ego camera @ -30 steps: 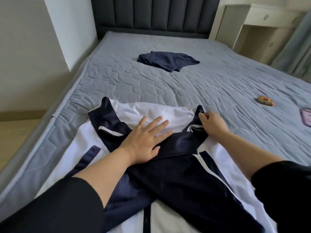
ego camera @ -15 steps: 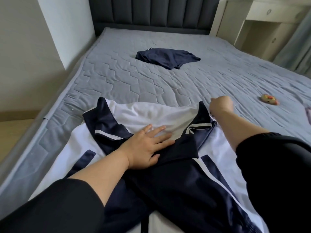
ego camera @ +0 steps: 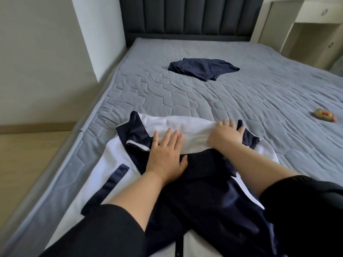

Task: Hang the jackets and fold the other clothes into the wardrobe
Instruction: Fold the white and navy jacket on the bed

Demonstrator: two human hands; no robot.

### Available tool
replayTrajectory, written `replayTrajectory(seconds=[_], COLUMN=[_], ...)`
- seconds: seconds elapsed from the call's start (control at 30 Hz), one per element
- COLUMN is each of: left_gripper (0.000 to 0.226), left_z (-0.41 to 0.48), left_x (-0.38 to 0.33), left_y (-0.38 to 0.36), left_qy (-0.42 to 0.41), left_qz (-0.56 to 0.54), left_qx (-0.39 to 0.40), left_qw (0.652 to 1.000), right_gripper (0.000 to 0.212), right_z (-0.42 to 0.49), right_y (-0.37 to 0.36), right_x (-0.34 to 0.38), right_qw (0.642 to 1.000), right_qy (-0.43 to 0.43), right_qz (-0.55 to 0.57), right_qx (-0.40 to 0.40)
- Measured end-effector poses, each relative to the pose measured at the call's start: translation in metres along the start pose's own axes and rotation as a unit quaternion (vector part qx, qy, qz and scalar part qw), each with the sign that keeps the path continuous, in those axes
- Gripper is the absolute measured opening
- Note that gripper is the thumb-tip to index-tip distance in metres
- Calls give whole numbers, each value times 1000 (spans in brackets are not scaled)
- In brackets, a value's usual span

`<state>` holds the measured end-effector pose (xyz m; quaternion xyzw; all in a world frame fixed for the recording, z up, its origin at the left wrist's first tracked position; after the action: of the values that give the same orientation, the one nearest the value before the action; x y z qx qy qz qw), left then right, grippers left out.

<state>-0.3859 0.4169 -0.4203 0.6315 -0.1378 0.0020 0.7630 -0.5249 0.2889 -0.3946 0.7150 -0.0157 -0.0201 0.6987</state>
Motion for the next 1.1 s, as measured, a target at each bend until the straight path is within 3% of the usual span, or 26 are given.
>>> replayTrajectory(seconds=[0.03,0.1,0.17,0.33,0.47,0.53,0.6,0.67,0.73,0.87,0.97,1.1], left_gripper=[76,75,68,60,58,54,50,44,47,69,74,88], left_z=[-3,-8,-14,-54,-48,-30,-10,12,38,65,69,84], left_x=[3,10,30,113,116,115,103,89,83,84,89,102], left_y=[-2,-6,-10,-26,-17,1,27,40,33,-9,-23,-21], left_qy=[29,56,79,161,166,153,48,-37,-33,-34,-69,-53], left_qz=[-5,-30,-61,-95,-83,-61,-44,-72,-116,-112,-88,-93], left_qx=[8,4,-5,76,106,42,-86,-156,-107,124,165,194], left_qw=[1000,998,995,979,977,986,994,984,987,985,980,975], right_gripper=[60,51,53,51,52,52,54,57,59,62,68,84], right_z=[-9,-33,-51,-38,-34,-31,-28,-25,-20,4,30,48], right_y=[6,2,-20,-36,-35,-24,-12,-9,-16,-38,-39,-29], right_x=[15,38,44,6,3,7,16,28,40,31,17,16], right_qw=[996,972,966,985,992,986,971,960,963,982,986,987], right_qy=[41,149,211,107,69,102,161,196,203,154,129,129], right_qz=[73,179,146,131,108,127,170,192,175,108,86,58], right_qx=[-31,-19,26,-17,-7,-32,-56,-51,-23,30,68,80])
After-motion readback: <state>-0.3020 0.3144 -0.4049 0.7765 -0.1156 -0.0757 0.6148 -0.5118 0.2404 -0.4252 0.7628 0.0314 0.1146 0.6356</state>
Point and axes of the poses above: each hand's wrist, its own z-axis towards the middle knuckle, its own y-axis out of the back of the hand, x = y × z, the point moved 6 cm from there along z, towards the middle knuckle, and after that the axes turned 13 degrees about -y, right-handed, at the moved point
